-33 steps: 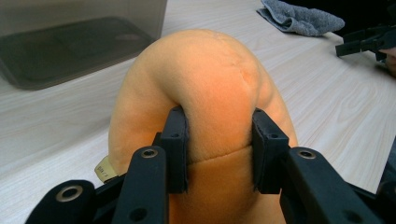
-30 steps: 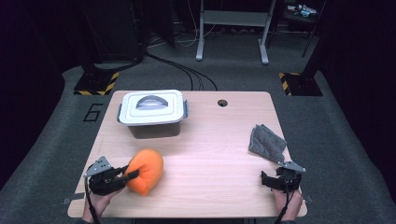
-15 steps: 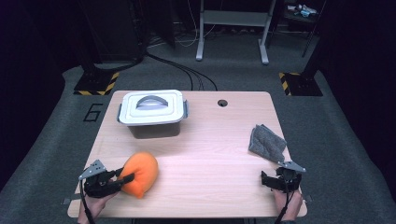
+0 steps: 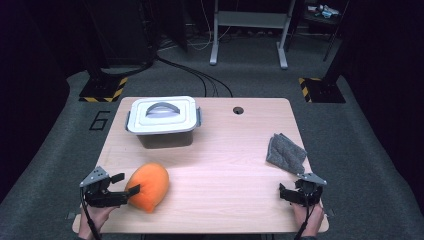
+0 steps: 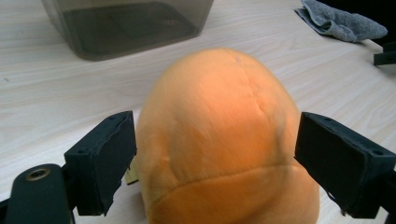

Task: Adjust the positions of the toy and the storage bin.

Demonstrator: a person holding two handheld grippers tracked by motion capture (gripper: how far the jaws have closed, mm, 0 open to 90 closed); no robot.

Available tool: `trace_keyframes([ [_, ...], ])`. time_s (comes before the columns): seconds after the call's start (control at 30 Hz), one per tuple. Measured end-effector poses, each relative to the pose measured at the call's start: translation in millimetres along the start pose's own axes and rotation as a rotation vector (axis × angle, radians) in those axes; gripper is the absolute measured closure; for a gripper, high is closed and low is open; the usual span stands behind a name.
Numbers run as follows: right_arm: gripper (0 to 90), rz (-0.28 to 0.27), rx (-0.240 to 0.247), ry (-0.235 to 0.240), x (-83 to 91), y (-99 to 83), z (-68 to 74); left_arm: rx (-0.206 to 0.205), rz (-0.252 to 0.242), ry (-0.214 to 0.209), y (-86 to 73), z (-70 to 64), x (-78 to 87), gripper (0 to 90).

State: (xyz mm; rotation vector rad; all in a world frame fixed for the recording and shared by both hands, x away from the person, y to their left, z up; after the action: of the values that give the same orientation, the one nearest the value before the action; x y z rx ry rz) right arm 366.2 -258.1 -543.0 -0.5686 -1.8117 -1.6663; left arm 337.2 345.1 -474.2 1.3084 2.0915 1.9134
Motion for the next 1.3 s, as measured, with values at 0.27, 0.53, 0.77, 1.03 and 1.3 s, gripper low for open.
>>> trace_keyframes([
  [0.27,4.7,-0.002,0.004,0.002,-0.4,0.1,-0.6,0.017,0.007,0.038,24.1,19.0,-1.5,11.0],
  [0.53,4.7,-0.002,0.004,0.004,-0.5,0.1,-0.8,0.011,0.012,0.107,50.6,38.2,-12.8,10.9],
  [0.77,4.7,-0.002,0.005,0.004,-0.6,0.1,-1.0,0.005,0.009,0.138,73.9,50.1,-28.5,11.0],
  [1.03,4.7,0.004,0.005,0.006,-0.5,0.2,-1.4,0.019,-0.001,0.158,97.5,63.3,-36.5,11.0],
  [1.3,4.7,0.004,0.003,0.006,-0.4,0.2,-1.4,0.04,-0.013,0.202,119.1,79.0,-45.1,11.2],
])
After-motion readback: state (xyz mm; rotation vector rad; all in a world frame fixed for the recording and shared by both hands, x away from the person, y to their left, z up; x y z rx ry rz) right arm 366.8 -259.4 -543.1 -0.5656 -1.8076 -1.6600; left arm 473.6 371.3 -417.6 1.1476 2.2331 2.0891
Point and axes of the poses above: each handheld gripper's, and its own axes: x roughly backward along the jaws, y roughly out of its top, z roughly to its left, the point moved 2 cm from there along -x, roughly forward along the jaws, and after that the axes turned 2 degrees about x, right-handed, at the moved point
